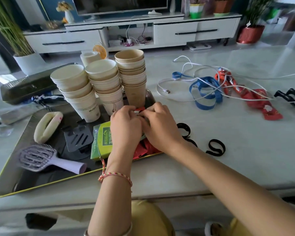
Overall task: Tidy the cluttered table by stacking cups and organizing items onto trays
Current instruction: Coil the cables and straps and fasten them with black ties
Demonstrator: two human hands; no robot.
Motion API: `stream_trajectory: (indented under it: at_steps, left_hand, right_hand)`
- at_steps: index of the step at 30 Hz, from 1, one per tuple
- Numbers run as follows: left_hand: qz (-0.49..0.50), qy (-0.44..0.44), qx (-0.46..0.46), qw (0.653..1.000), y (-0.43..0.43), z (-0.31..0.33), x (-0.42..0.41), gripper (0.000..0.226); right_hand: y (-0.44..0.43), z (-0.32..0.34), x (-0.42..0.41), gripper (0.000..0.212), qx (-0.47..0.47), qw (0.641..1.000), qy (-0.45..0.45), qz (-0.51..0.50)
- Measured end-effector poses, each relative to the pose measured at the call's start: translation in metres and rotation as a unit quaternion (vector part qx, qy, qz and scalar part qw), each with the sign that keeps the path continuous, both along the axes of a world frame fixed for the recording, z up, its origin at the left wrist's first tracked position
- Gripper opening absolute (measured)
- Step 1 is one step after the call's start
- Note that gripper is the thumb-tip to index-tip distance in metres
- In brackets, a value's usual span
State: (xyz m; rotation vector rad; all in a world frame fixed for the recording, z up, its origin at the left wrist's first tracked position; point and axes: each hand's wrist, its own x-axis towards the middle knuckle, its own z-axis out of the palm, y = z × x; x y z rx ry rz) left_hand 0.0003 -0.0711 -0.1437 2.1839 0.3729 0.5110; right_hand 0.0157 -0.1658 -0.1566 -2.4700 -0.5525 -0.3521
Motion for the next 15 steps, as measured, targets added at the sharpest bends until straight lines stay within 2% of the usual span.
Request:
stream_trajectory:
  at_steps: [3,6,8,11,15]
  left_hand:
    - [0.041,0.014,0.066,0.997,-0.003,0.004,-0.003,0.034]
    - [0.078,-0.023,0.084,0.993,-0.013,0.010,-0.006,0.033]
    - [0.052,-0.088,0.083,0.991,-0.027,0.015,-0.007,0.029]
    - [-0.020,-0.151,0.037,0.988,-0.058,0.019,-0.010,0.025]
    - [-0.111,-0.097,-0.055,0.988,-0.098,0.019,-0.011,0.027]
  right_hand:
    - [-0.017,0.016,-0.001,0.023,0.133,0.991,0.009,0.013]
    - [-0.052,0.029,0.006,0.019,0.167,0.985,-0.025,-0.013]
    - [-0.079,0.027,0.014,0.019,0.184,0.981,-0.017,-0.060]
    - [-0.113,0.012,0.024,0.020,0.181,0.973,0.024,-0.145]
    - [-0.146,-0.008,0.029,0.022,0.113,0.972,0.040,-0.203]
